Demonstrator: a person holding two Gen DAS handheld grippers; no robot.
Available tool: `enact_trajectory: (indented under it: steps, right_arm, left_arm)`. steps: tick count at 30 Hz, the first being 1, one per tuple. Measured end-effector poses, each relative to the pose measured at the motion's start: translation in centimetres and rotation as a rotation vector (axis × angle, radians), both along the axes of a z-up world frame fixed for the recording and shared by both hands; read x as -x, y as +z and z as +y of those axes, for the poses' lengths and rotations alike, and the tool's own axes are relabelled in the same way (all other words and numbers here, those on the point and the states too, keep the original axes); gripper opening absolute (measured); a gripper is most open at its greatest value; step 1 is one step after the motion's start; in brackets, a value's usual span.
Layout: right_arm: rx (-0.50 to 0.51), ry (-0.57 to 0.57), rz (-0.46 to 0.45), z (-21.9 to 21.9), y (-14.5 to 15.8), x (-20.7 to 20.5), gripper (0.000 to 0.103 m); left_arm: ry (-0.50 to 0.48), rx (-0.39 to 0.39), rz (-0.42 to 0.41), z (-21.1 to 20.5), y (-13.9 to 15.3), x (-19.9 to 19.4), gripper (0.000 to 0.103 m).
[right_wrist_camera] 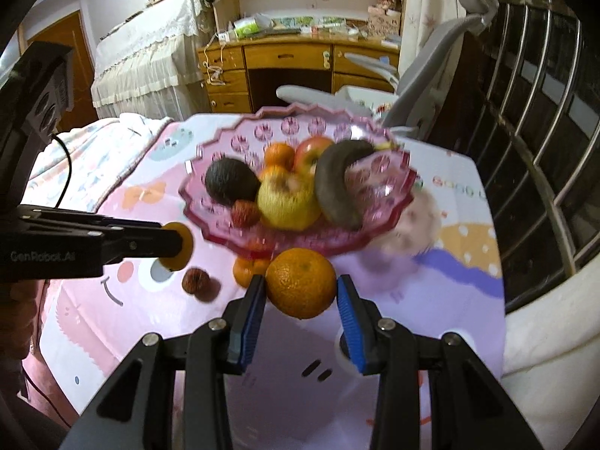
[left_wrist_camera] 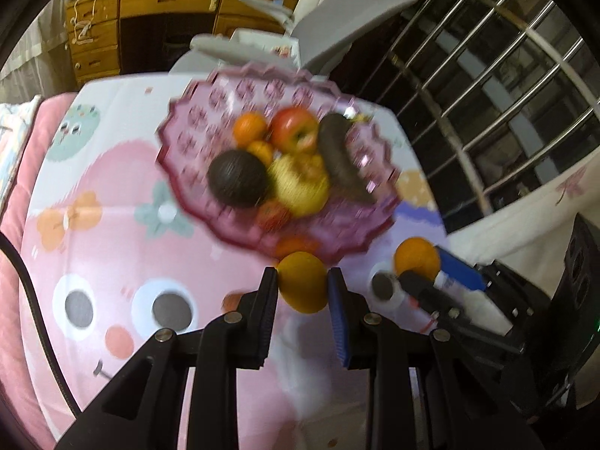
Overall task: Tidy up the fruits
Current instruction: 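Carry the yellow orange with the left tool while the right carries the mandarin to the bowl, then open both grippers to drop the yellow orange and mandarin into the bowl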
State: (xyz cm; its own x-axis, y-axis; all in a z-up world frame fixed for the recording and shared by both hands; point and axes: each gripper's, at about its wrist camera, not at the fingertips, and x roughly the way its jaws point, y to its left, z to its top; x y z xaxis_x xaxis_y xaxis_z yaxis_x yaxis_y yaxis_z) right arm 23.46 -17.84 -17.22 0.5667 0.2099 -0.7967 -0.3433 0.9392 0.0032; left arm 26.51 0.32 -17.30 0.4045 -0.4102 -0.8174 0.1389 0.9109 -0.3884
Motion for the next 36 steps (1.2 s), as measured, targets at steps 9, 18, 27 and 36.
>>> enact_trajectory:
  steps: [9,18,27,36]
  right_arm:
    - [-0.02,0.02,-0.061,-0.5,1.3,-2.6,0.039]
    - [-0.051,0.052,-0.046,-1.1,0.2,-4.9,0.04]
    - [-0.079,0.061,-0.033,-1.1,-0.2,-5.5,0.042]
    - [-0.076,0.045,-0.037,-1.0,0.4,-4.5,0.047]
  left_arm:
    - [0.015,0.03,-0.083,-2.2,1.6,-3.2,0.025]
    - [0.043,0.019,-0.036,-3.2,-0.5,-4.7,0.025]
    - [0.044,0.018,-0.031,-3.7,-0.9,-4.6,0.029]
    - [0.056,0.016,-0.019,-2.8,-0.9,-2.9,0.032]
